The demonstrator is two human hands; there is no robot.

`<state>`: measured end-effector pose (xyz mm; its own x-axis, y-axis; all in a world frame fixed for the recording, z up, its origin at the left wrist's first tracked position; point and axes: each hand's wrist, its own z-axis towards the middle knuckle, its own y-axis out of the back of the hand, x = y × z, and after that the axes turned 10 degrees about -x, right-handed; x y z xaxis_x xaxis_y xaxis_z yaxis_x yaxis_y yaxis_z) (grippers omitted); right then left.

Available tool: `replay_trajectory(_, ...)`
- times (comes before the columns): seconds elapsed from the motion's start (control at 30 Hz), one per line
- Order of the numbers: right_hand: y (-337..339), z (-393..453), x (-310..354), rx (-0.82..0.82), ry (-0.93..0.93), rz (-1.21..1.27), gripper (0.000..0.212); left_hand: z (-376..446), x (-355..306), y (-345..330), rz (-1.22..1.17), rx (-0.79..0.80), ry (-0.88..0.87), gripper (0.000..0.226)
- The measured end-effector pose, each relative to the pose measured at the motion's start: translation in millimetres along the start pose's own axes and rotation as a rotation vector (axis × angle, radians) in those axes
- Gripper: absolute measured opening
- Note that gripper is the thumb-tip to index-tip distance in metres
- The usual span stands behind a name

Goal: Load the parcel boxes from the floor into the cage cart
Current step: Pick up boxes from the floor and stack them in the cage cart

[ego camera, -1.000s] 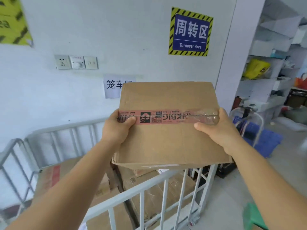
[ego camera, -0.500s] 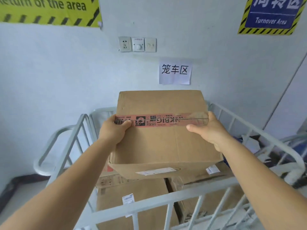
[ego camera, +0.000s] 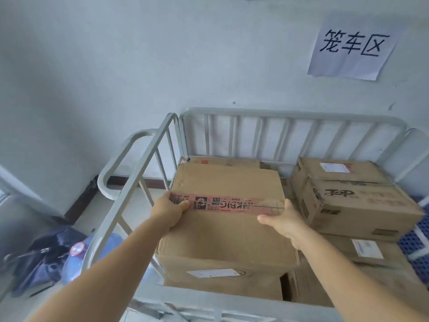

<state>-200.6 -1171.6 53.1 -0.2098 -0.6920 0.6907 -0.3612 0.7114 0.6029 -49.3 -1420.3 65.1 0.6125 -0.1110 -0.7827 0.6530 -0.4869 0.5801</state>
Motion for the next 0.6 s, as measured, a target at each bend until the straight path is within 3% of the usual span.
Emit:
replay_trajectory(0.3, -84.4, 47.1, -39.5, 0.184, -0.178, -0.103, 0.105, 39.3, 79.9, -32.4, 0.15, 0.055, 0.235, 0.028)
replay_trajectory(0.4, -111.6, 56.5, -50.1, 0.187, -0.223, -0.14, 0.098, 53.1, 101.1, -41.6, 0.184, 0.082, 0.262, 0.037)
replay_trajectory(0.6, -157.5, 64.5, -66.3, 0.144, -0.294, -0.161, 0.087, 83.9, 134.0, -57.2, 0.256, 0.152, 0.303, 0.031)
